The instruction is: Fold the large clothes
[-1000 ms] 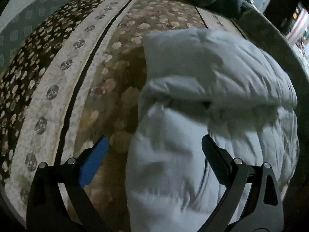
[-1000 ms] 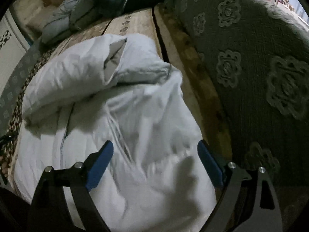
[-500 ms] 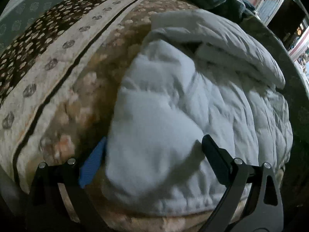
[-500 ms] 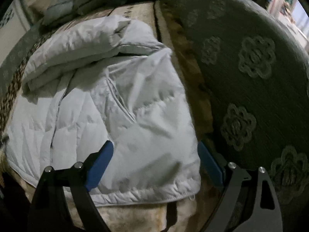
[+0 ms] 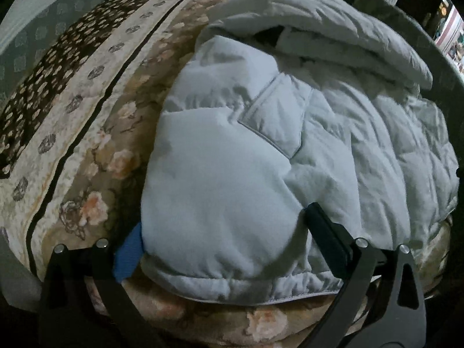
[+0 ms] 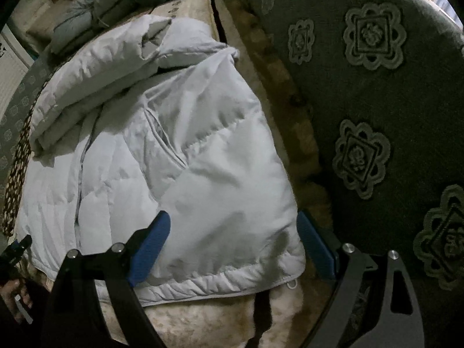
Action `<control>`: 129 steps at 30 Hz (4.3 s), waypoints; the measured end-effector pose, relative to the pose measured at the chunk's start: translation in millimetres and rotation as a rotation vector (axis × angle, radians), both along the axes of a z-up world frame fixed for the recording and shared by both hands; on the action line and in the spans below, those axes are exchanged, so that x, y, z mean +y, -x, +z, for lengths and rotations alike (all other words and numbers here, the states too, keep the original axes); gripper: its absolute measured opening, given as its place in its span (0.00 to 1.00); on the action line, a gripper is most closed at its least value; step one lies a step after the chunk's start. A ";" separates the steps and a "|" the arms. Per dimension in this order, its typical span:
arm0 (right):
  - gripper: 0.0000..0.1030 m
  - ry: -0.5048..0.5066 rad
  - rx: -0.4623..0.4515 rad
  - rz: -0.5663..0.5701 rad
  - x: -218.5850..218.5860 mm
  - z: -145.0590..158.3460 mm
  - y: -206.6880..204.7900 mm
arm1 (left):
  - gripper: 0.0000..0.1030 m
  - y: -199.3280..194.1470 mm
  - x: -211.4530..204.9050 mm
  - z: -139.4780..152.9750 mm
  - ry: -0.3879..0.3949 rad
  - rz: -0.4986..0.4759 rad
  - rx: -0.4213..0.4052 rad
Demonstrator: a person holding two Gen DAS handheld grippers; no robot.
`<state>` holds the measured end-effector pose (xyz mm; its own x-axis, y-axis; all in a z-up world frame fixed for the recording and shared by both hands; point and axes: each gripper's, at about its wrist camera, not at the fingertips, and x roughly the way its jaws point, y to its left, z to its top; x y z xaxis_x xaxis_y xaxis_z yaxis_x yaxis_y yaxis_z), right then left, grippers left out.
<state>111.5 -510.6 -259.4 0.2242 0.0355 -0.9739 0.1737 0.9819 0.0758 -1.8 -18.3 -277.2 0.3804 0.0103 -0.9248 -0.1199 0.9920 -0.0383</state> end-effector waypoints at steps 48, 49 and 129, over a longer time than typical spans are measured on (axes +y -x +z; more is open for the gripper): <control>0.87 -0.078 0.055 0.032 -9.8 -17.4 12.9 | 0.17 -11.2 -24.7 21.0 0.027 -0.073 -0.107; 0.87 -0.082 0.057 0.034 -11.0 -18.3 13.0 | 0.17 -9.3 -23.9 23.4 0.031 -0.076 -0.113; 0.08 -0.263 -0.430 0.013 47.4 124.0 62.0 | 0.15 28.6 100.1 163.2 0.135 -0.149 -0.345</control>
<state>49.5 -463.2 -135.4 0.6013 0.2729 -0.7510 0.0604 0.9216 0.3833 -30.4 81.7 -113.9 0.6574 -0.1815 -0.7314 0.0673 0.9808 -0.1829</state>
